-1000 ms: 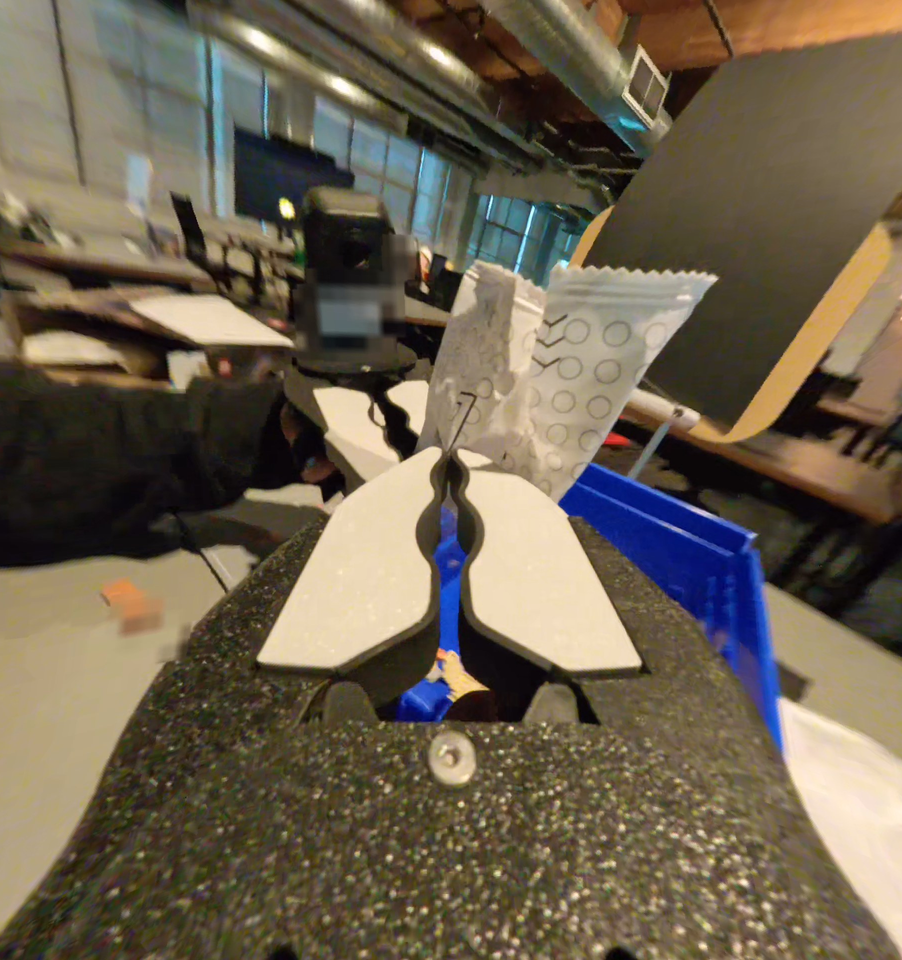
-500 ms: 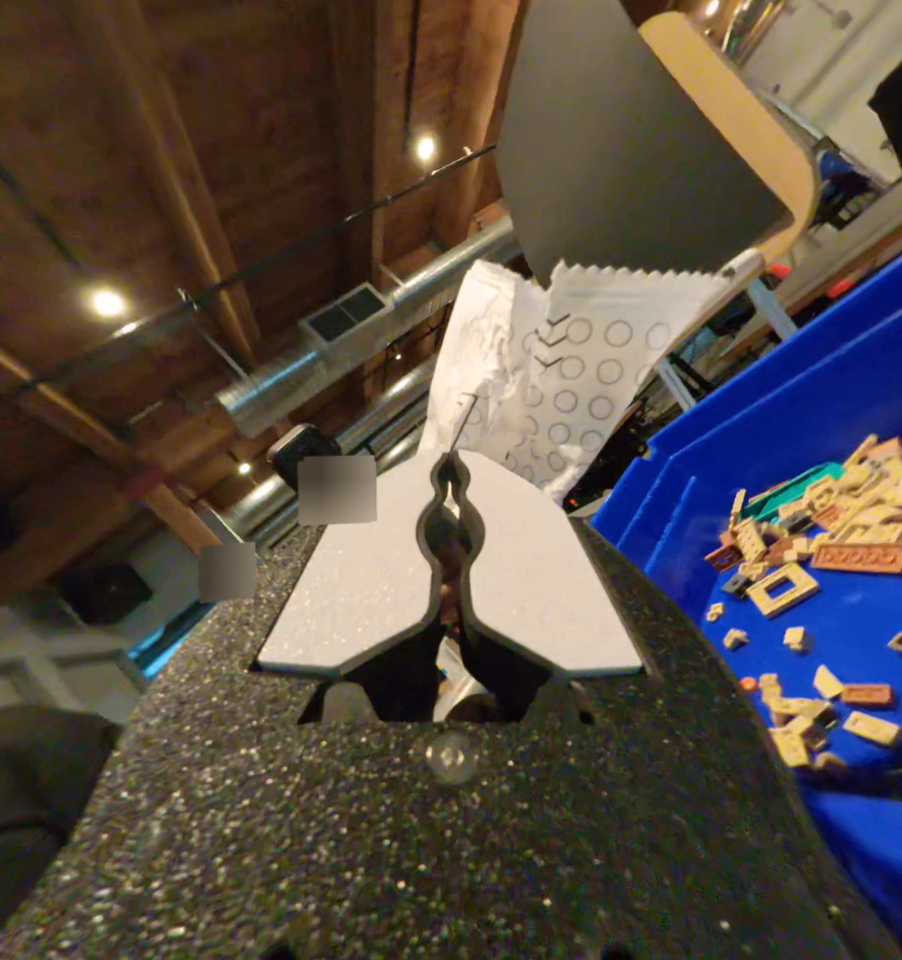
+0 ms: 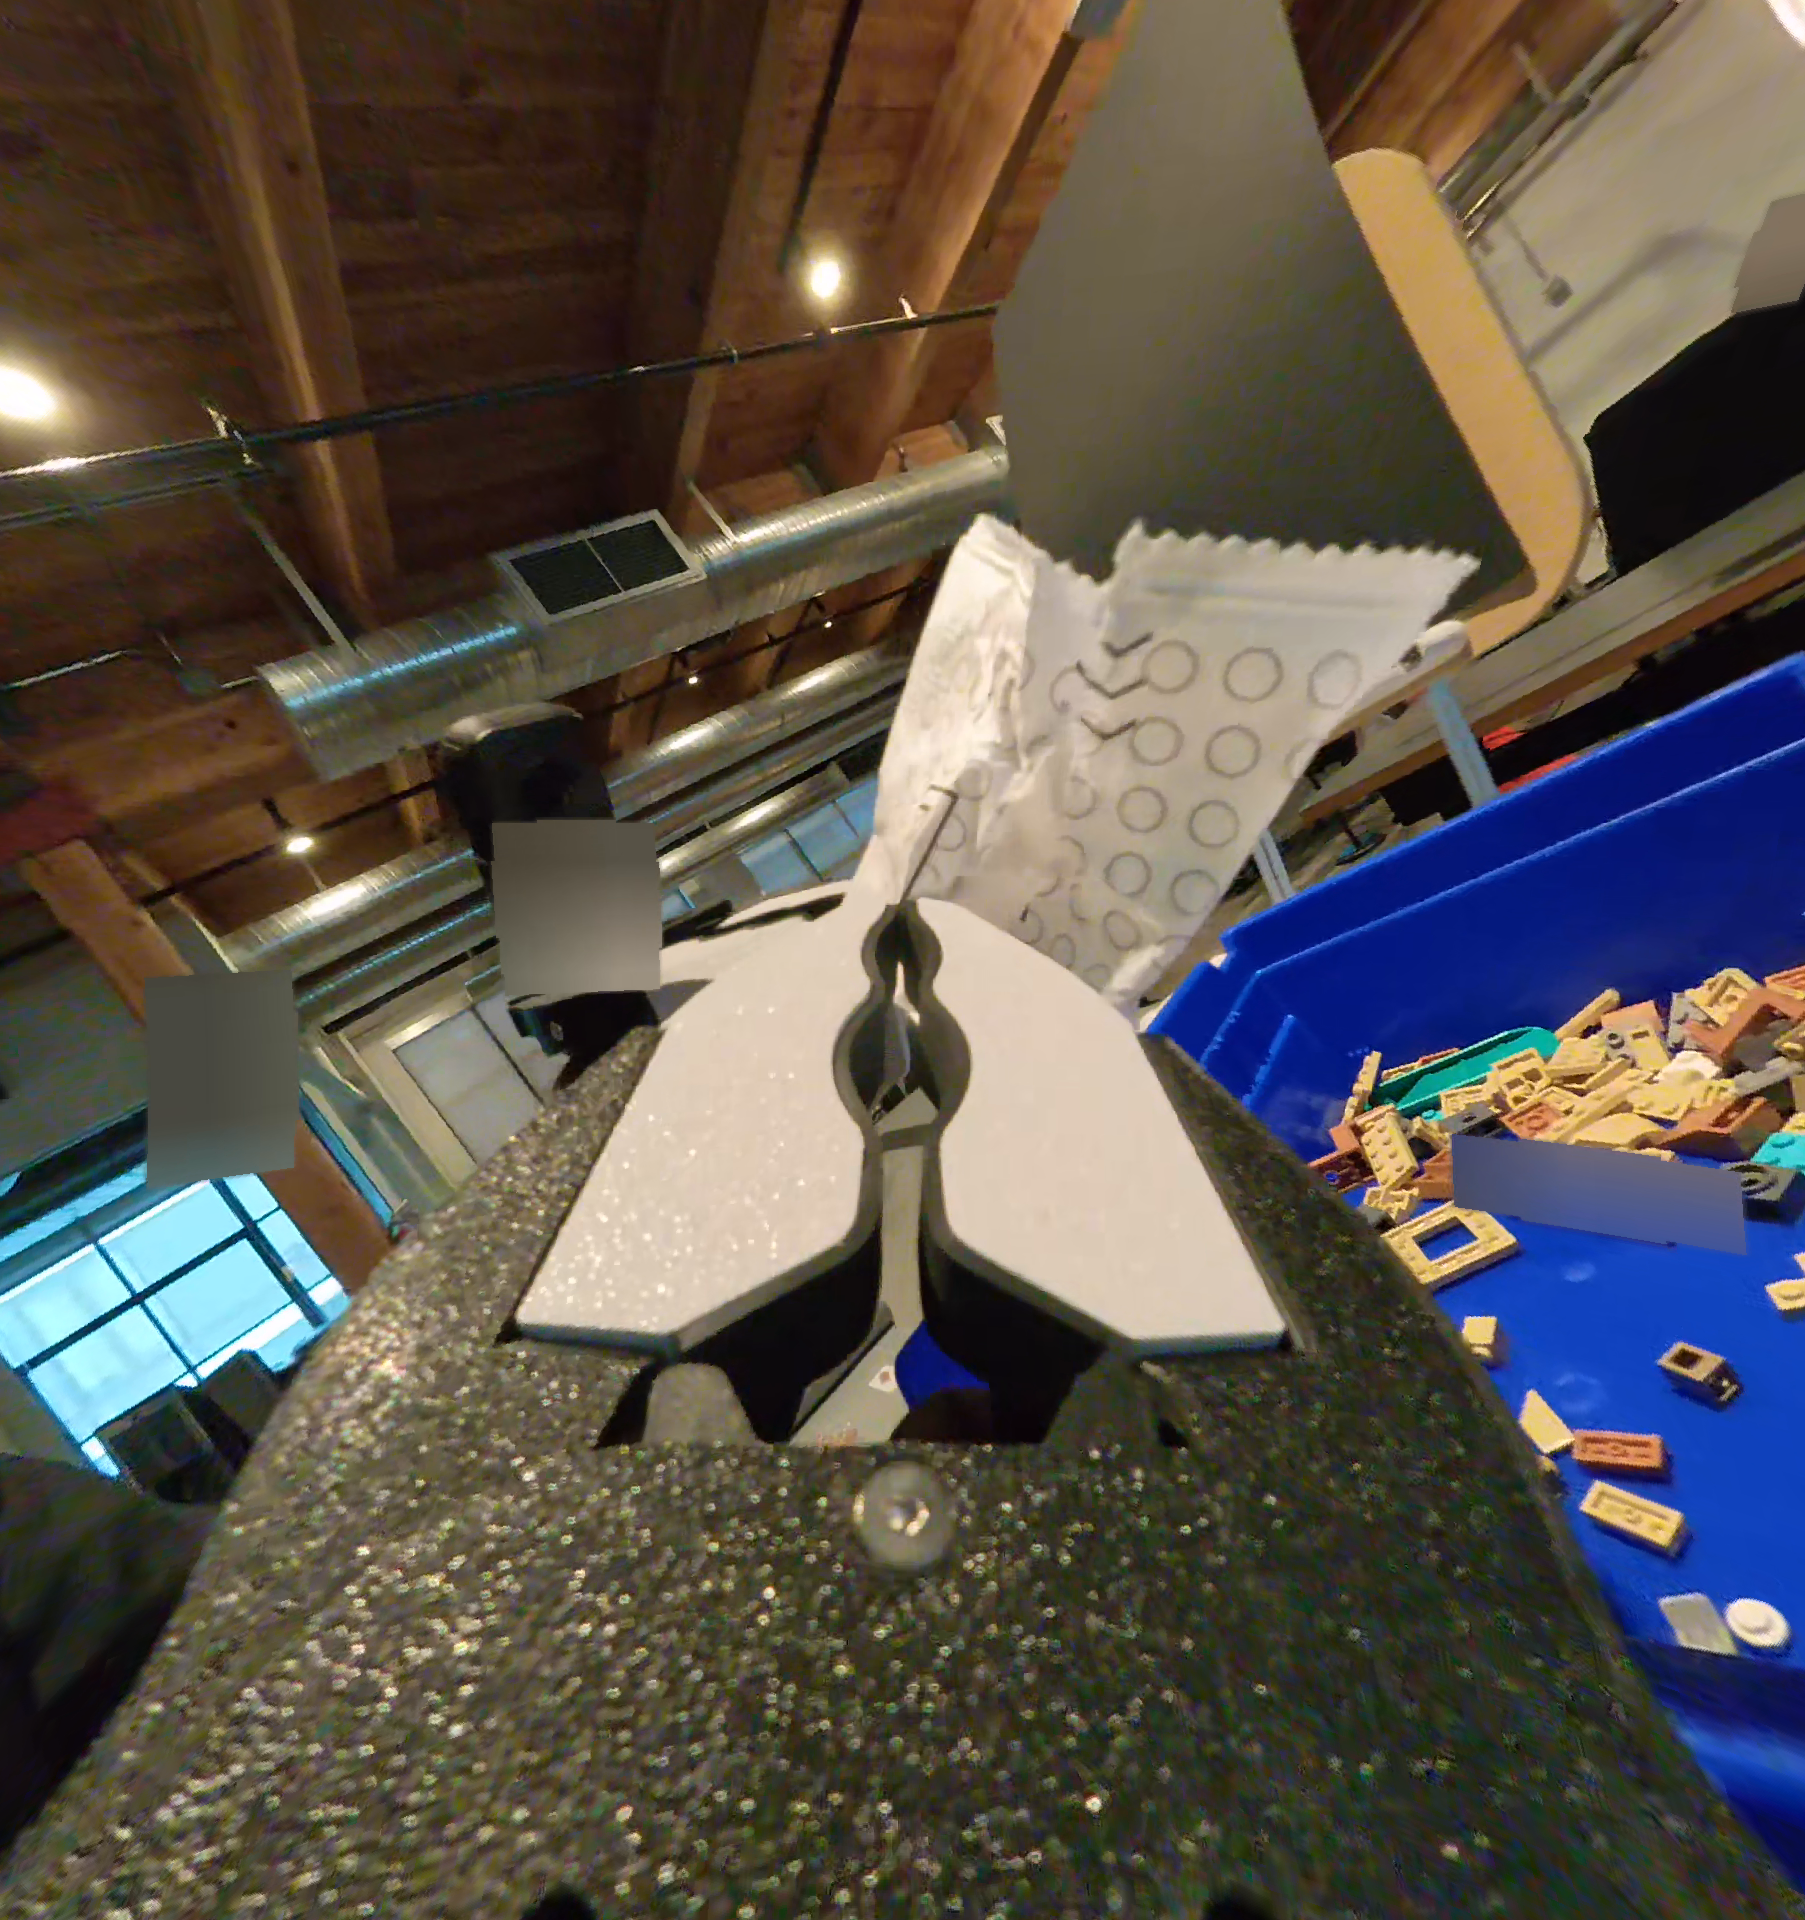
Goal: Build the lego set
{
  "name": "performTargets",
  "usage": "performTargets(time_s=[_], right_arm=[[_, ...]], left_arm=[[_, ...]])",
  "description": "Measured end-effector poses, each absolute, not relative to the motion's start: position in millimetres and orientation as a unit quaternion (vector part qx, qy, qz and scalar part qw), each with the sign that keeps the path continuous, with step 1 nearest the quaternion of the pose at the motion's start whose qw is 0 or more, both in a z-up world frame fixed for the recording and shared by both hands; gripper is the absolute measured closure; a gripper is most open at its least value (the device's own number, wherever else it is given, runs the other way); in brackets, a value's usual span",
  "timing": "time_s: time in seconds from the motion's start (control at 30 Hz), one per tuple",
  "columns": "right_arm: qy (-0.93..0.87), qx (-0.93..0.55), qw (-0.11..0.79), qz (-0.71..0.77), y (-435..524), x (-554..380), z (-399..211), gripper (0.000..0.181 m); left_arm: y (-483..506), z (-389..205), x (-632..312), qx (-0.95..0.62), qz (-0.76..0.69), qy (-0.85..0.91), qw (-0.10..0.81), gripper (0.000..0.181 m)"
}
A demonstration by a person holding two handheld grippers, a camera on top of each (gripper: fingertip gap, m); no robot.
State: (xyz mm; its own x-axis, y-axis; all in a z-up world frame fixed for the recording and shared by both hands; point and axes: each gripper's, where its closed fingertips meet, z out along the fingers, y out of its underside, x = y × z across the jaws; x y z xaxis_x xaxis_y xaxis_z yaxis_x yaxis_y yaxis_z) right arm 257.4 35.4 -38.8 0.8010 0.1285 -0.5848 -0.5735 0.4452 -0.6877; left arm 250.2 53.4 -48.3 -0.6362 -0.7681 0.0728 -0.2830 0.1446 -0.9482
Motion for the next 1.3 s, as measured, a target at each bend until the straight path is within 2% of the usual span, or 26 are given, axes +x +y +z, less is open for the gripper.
performTargets(time_s=[0.13, 0.33, 0.47, 0.53, 0.67, 0.8, 1.03, 1.2, 1.3], right_arm=[[0.22, -0.48, 0.818, 0.228, 35, 254, -37, 0.181], [0.218, -0.441, 0.812, 0.316, 34, 251, -35, 0.181], [0.235, -0.436, 0.817, 0.294, 32, 259, -38, 0.181], [0.235, -0.446, 0.821, 0.268, 31, 261, -37, 0.181], [0.23, -0.468, 0.822, 0.228, 36, 258, -39, 0.181], [0.228, -0.468, 0.822, 0.231, 39, 256, -39, 0.181], [0.223, -0.439, 0.793, 0.359, 44, 253, -42, 0.181], [0.163, -0.407, 0.758, 0.483, 44, 236, -32, 0.181], [0.16, -0.408, 0.754, 0.49, 46, 234, -35, 0.181]], left_arm=[[48, -46, 248, -0.365, -0.569, 0.711, 0.195, 0.181], [51, -41, 250, -0.368, -0.604, 0.687, 0.168, 0.181], [52, -43, 240, -0.344, -0.596, 0.708, 0.157, 0.181], [51, -45, 237, -0.345, -0.589, 0.715, 0.15, 0.163], [48, -49, 247, -0.372, -0.583, 0.704, 0.163, 0.151], [51, -48, 253, -0.388, -0.601, 0.68, 0.162, 0.18], [56, -48, 248, -0.369, -0.602, 0.692, 0.15, 0.181], [54, -35, 225, -0.314, -0.675, 0.667, 0.033, 0.181], [58, -37, 225, -0.313, -0.682, 0.661, 0.02, 0.181]])
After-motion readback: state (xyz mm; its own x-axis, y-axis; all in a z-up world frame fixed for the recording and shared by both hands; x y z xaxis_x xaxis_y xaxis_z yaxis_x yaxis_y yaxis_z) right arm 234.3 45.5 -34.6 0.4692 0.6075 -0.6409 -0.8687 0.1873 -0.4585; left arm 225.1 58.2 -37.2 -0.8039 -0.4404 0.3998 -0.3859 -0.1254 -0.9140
